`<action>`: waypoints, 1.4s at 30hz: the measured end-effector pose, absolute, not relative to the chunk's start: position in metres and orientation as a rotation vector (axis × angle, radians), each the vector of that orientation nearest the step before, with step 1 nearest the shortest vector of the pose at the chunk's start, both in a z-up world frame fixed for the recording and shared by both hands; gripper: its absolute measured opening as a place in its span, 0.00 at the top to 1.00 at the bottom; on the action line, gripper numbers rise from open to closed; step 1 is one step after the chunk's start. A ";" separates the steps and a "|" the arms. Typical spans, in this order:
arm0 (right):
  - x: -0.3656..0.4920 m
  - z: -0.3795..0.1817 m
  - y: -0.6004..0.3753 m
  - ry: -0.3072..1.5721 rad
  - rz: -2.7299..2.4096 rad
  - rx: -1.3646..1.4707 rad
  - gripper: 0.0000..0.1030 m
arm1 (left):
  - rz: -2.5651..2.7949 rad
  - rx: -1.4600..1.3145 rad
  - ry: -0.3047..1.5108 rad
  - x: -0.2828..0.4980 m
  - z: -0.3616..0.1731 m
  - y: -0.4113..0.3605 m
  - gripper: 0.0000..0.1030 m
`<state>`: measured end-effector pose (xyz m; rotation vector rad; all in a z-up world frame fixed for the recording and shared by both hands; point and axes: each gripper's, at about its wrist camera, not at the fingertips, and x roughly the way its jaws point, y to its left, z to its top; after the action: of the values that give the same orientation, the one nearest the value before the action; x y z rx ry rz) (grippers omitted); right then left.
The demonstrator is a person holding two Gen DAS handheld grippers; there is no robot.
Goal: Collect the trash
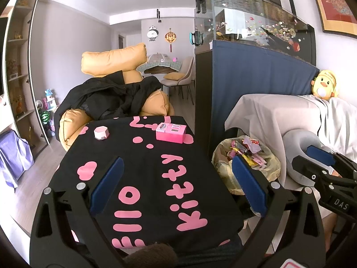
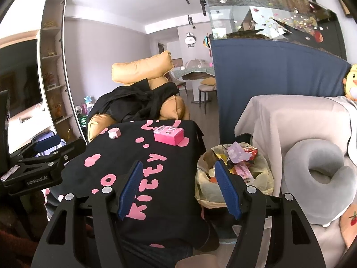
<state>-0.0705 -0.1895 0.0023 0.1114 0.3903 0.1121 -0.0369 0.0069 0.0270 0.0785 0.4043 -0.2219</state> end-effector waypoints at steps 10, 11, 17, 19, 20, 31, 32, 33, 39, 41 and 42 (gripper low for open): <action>-0.070 0.001 -0.190 0.395 0.113 0.116 0.39 | -0.220 0.079 0.406 -0.037 0.027 0.007 0.10; -0.070 0.001 -0.190 0.396 0.113 0.118 0.39 | -0.219 0.079 0.406 -0.037 0.027 0.007 0.10; -0.070 0.001 -0.191 0.397 0.114 0.118 0.39 | -0.221 0.080 0.407 -0.037 0.026 0.007 0.10; -0.070 0.000 -0.191 0.398 0.113 0.120 0.39 | -0.220 0.080 0.408 -0.037 0.026 0.007 0.10; -0.070 0.000 -0.192 0.399 0.114 0.122 0.39 | -0.222 0.080 0.408 -0.036 0.026 0.007 0.10; -0.069 -0.001 -0.193 0.403 0.115 0.126 0.39 | -0.221 0.080 0.408 -0.036 0.027 0.007 0.10; -0.069 -0.001 -0.193 0.403 0.115 0.126 0.39 | -0.221 0.080 0.408 -0.036 0.027 0.007 0.10; -0.069 -0.001 -0.193 0.403 0.116 0.127 0.39 | -0.221 0.080 0.409 -0.036 0.027 0.007 0.10; -0.068 -0.002 -0.194 0.404 0.114 0.132 0.39 | -0.222 0.081 0.410 -0.036 0.027 0.006 0.10; -0.068 -0.003 -0.194 0.404 0.112 0.135 0.39 | -0.220 0.081 0.409 -0.037 0.027 0.006 0.10; -0.069 -0.003 -0.194 0.404 0.110 0.136 0.39 | -0.219 0.080 0.409 -0.036 0.027 0.006 0.10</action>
<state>-0.0688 -0.1943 -0.0029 0.1365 0.4036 0.1098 -0.0363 0.0060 0.0270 0.0801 0.4089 -0.2194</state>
